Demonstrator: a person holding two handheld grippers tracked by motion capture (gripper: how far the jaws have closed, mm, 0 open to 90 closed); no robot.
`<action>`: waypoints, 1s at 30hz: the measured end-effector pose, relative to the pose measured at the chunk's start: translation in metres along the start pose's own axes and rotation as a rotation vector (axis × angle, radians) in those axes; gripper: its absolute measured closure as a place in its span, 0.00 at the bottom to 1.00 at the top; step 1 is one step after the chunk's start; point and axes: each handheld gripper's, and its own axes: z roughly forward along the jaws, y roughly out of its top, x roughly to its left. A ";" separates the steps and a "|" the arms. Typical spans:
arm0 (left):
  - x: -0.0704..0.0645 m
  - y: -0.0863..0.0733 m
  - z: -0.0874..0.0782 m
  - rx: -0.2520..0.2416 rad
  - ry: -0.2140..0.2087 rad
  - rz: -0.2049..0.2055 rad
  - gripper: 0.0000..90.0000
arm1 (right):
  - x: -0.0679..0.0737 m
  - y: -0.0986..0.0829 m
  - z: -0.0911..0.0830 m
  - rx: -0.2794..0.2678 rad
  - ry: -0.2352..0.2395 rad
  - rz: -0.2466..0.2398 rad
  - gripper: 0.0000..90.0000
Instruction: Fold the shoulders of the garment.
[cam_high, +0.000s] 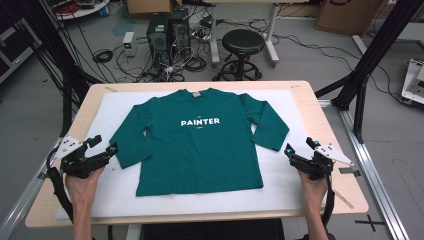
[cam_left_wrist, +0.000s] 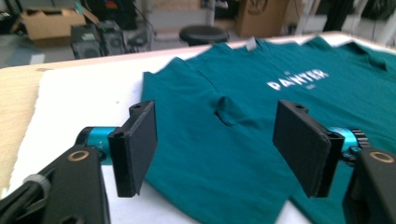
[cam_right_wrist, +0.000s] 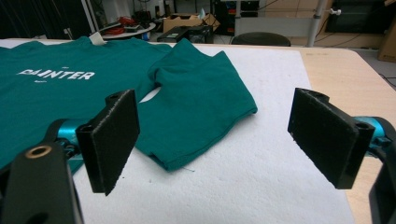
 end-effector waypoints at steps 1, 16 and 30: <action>-0.002 0.005 0.000 0.015 -0.024 0.001 0.36 | 0.000 0.000 0.000 0.000 0.000 0.000 0.19; -0.018 0.022 0.043 0.320 -0.095 0.069 0.50 | 0.001 0.001 0.002 0.022 -0.011 -0.012 0.19; -0.025 -0.004 0.052 0.461 -0.200 0.172 0.66 | 0.002 0.001 0.003 0.034 -0.016 -0.021 0.19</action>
